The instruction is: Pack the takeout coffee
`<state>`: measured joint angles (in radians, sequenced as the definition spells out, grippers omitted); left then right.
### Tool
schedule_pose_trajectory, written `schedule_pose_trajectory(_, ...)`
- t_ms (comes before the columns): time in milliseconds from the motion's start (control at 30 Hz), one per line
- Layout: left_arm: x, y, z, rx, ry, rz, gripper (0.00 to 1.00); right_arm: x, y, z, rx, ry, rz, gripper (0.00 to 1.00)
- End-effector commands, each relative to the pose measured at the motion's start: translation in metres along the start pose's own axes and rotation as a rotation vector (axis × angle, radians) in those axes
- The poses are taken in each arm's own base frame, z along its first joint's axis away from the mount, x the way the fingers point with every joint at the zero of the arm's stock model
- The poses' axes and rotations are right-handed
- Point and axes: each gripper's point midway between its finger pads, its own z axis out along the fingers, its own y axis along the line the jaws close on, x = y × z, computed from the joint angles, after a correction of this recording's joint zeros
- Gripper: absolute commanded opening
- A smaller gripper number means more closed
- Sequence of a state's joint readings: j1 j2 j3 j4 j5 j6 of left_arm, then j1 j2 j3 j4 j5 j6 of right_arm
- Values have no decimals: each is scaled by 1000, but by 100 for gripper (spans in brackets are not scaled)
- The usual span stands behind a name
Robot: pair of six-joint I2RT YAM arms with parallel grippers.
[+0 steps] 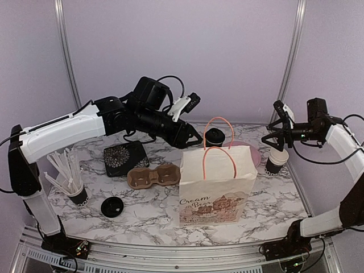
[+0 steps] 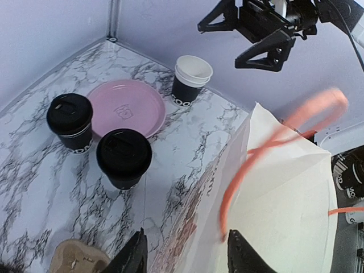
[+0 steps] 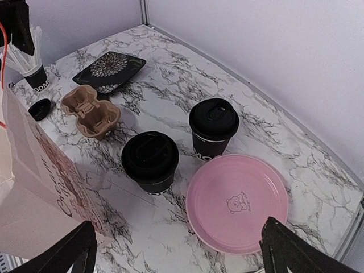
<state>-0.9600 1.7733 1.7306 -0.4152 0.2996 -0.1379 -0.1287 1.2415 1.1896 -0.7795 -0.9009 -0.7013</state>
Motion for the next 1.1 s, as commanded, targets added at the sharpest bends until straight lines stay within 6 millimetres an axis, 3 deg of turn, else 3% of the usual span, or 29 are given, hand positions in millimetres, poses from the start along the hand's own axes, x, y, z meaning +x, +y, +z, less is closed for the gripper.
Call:
schedule_pose_trajectory(0,-19,15,-74,-211,-38,89,51,0,10,-2,-35,-13,-2,98)
schedule_pose_trajectory(67,-6,38,-91,-315,2,87,51,0,12,-2,-42,-15,-3,98)
schedule_pose_trajectory(200,39,96,-110,-456,125,21,49,1,18,-3,-63,-24,-14,98)
schedule_pose_trajectory(300,84,122,-102,-424,258,38,46,3,24,-3,-83,-31,-34,98)
schedule_pose_trajectory(467,143,142,-69,-299,488,73,46,2,42,-5,-162,-74,-62,98)
schedule_pose_trajectory(767,189,178,-21,-268,712,136,45,17,91,-4,-341,-166,-173,97)
schedule_pose_trajectory(1067,207,178,-2,-213,774,180,44,22,109,11,-413,-130,-189,96)
